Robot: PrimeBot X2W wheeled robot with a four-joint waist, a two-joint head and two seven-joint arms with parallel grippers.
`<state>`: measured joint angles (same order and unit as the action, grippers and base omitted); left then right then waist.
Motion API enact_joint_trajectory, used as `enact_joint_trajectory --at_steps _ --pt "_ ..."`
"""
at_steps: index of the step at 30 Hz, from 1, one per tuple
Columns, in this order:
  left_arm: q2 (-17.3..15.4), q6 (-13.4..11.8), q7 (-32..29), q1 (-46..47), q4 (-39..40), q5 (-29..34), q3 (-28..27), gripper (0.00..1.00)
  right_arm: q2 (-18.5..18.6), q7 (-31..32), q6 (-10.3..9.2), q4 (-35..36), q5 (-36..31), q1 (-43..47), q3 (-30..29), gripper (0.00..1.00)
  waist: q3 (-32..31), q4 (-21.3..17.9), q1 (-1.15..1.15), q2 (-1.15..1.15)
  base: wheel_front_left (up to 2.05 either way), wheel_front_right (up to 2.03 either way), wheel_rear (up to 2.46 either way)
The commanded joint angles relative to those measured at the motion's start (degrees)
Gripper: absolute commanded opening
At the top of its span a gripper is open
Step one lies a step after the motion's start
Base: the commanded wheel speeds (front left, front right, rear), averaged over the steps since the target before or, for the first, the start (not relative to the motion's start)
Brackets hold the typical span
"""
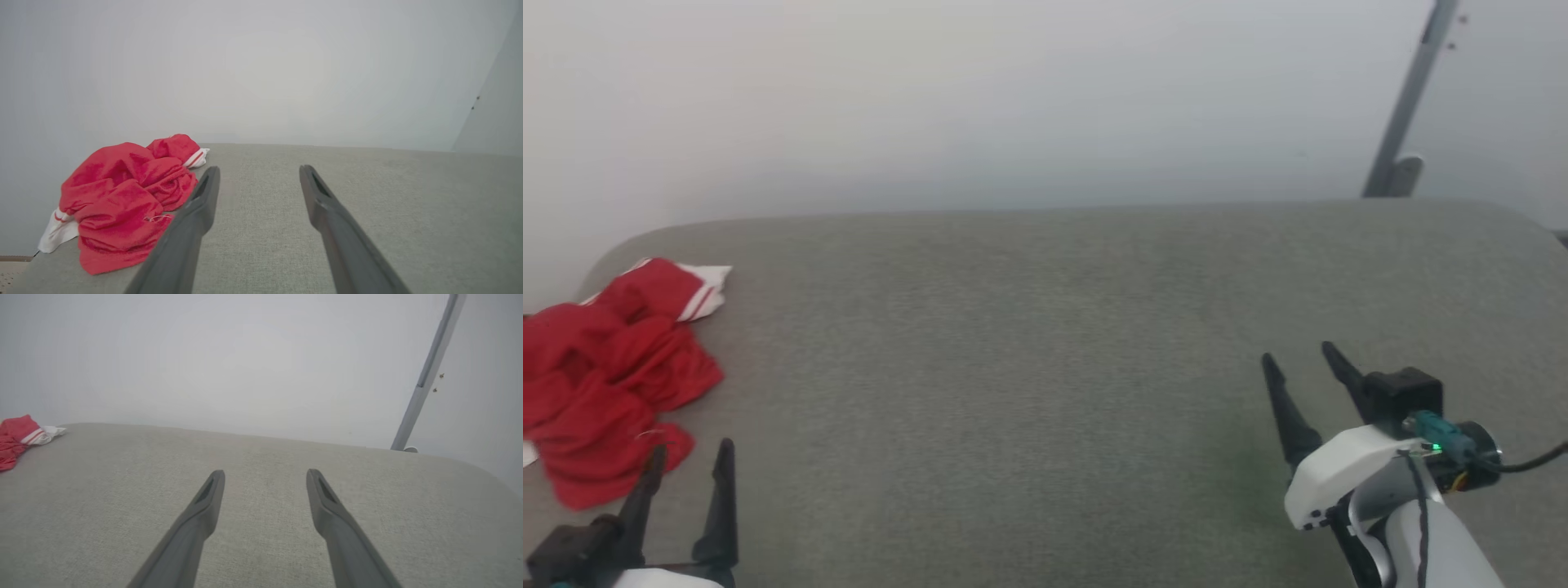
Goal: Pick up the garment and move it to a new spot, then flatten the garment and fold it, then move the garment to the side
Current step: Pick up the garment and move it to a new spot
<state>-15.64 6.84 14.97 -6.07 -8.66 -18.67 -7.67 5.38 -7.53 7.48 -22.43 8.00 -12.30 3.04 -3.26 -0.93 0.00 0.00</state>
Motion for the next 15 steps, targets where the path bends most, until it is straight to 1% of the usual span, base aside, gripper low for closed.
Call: enact_joint_trajectory --at_steps 1,4,5,6,7,15 --pt "-0.17 -0.45 0.13 0.76 -0.32 -0.94 -0.52 1.00 0.14 0.23 0.02 -0.20 0.38 -0.69 0.87 1.00 -0.69 2.11 0.00 0.00 0.00 0.00 0.00" --pt "-0.62 -0.98 -0.18 0.96 -0.49 -1.01 -1.09 1.00 0.21 0.31 0.02 -0.81 0.89 -1.12 2.55 1.00 -1.28 4.57 0.00 0.00 0.00 0.00 0.00" --pt "-0.62 -0.98 -0.18 0.96 -0.49 -1.01 -1.09 1.00 0.21 0.31 0.02 -0.81 0.89 -1.12 2.55 1.00 -1.28 4.57 0.00 0.00 0.00 0.00 0.00" --pt "-0.75 -1.07 -0.22 0.93 -0.38 -1.17 -1.24 1.00 0.16 0.34 0.02 -0.97 1.09 -1.27 2.98 1.00 -1.49 5.49 0.00 0.00 0.00 0.00 0.00" --pt "-1.10 -1.29 -0.44 0.59 -0.14 -1.45 -1.61 1.00 0.16 0.32 0.01 -1.23 1.35 -1.60 3.79 1.00 -1.88 7.36 0.00 0.00 0.00 0.00 0.00" --pt "-2.20 -2.41 -1.39 -2.26 2.13 -2.08 -3.26 1.00 0.09 -0.73 0.02 -3.30 3.09 -2.68 7.49 1.00 -2.81 14.21 0.00 0.00 0.00 0.00 0.00"
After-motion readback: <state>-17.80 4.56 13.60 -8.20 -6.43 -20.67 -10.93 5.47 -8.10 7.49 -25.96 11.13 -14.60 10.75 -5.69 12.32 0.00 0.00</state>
